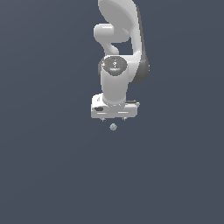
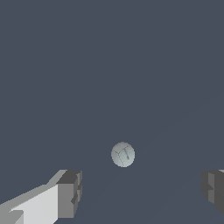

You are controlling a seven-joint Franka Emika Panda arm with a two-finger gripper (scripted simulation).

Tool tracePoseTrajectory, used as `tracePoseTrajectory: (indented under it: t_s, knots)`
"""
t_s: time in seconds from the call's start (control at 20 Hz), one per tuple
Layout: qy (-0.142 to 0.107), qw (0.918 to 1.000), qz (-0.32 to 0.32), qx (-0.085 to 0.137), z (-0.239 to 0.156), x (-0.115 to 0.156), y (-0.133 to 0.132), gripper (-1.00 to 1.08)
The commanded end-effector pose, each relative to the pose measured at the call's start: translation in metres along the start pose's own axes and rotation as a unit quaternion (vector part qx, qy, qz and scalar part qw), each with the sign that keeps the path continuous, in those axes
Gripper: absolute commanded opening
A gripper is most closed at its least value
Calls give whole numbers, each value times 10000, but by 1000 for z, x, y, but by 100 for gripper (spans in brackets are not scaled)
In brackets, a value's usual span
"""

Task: Pick up the object and move it to a goal position.

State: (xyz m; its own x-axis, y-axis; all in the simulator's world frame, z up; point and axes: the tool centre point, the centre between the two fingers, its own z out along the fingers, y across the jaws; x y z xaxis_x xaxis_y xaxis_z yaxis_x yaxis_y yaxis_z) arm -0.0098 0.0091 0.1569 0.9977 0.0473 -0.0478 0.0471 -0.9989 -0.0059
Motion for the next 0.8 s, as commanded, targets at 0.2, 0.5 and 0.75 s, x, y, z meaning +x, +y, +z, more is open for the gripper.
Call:
tracePoseTrajectory:
  t_s: [0.2,0.5,0.75]
  knots:
    - [17,9996,-276,-14,9,-2,1,100]
    - [54,9966,-816,-41,25,-7,2,100]
    - [98,9891,-1468,-66,44,-13,3,100]
